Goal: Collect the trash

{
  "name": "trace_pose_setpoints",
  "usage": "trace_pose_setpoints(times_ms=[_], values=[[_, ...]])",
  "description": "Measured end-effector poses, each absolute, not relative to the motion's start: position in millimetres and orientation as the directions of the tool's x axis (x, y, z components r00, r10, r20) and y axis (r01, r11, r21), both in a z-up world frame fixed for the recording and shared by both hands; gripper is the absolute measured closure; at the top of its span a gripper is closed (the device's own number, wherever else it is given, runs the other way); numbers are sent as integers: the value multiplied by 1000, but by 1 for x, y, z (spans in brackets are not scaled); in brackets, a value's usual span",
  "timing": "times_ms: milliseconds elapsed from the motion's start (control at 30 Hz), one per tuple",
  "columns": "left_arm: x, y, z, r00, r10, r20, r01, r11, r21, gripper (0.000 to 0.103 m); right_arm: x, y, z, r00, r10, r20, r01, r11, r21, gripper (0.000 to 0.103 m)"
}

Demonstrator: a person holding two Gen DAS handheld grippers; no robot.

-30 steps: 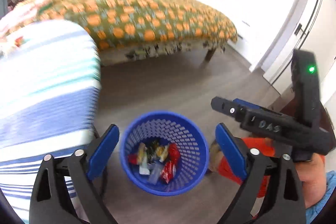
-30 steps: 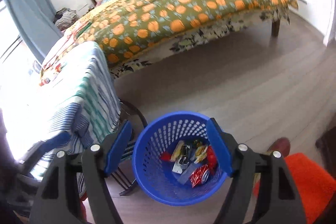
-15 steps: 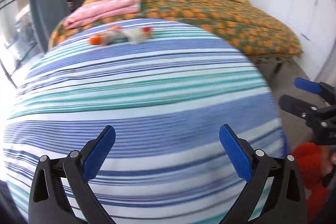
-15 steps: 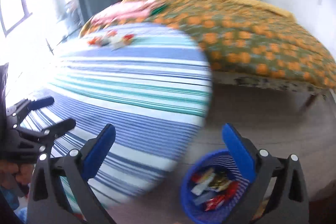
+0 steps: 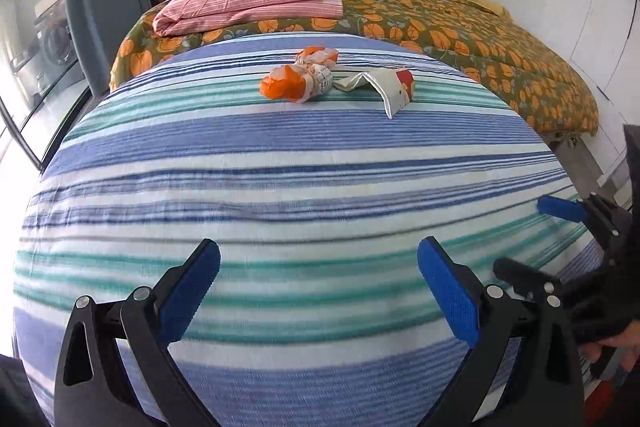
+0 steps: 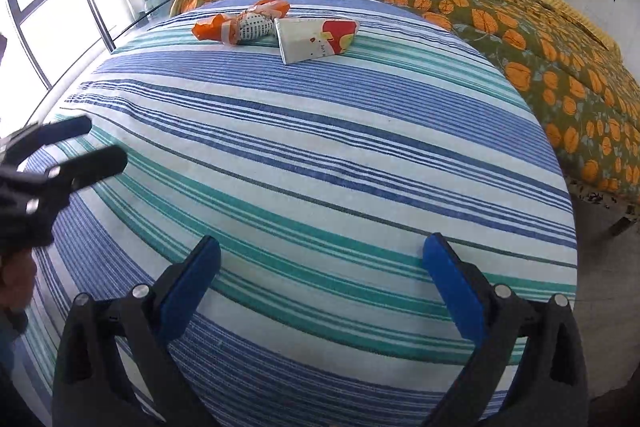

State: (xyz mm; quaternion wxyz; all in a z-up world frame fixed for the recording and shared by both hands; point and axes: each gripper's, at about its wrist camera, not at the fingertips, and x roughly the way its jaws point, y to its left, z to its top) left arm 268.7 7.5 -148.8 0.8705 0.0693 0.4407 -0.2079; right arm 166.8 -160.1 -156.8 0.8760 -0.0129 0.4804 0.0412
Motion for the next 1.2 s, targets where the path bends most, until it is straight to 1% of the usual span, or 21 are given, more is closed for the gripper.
trace_pose_setpoints(times_ms=[67, 267, 433, 600, 833, 933, 1000, 1033, 1067, 1200], values=[[295, 1, -150, 521, -293, -802, 439, 897, -43, 5, 164, -157, -158, 553, 64, -831, -98, 995, 12, 5], [363, -26, -155, 526, -271, -806, 512, 858, 45, 5, 166, -158, -158, 552, 65, -831, -98, 995, 13, 5], [405, -37, -156, 521, -277, -807, 539, 840, 59, 5, 166, -158, -158, 552, 65, -831, -98, 995, 12, 5], [426, -41, -160, 501, -294, -814, 577, 814, 62, 5, 166, -158, -158, 552, 65, -831, -98, 995, 12, 5], [432, -48, -163, 477, -332, -814, 625, 779, 48, 7, 166, -158, -158, 553, 65, -831, -99, 995, 12, 5], [433, -53, -167, 453, -346, -822, 634, 773, 24, 22, 165, -158, -158, 553, 65, -831, -99, 995, 12, 5], [431, -54, -169, 431, -369, -824, 639, 769, -11, 43, 165, -158, -158, 553, 65, -831, -99, 995, 12, 5], [430, -53, -168, 436, -365, -823, 628, 778, -13, 48, 165, -158, -158, 553, 65, -831, -99, 995, 12, 5], [427, -51, -167, 442, -355, -824, 613, 790, -12, 50, 165, -158, -158, 553, 65, -831, -99, 995, 12, 5], [403, -19, -157, 461, -318, -829, 512, 858, -44, 51, 165, -158, -158, 553, 65, -831, -99, 995, 12, 5]])
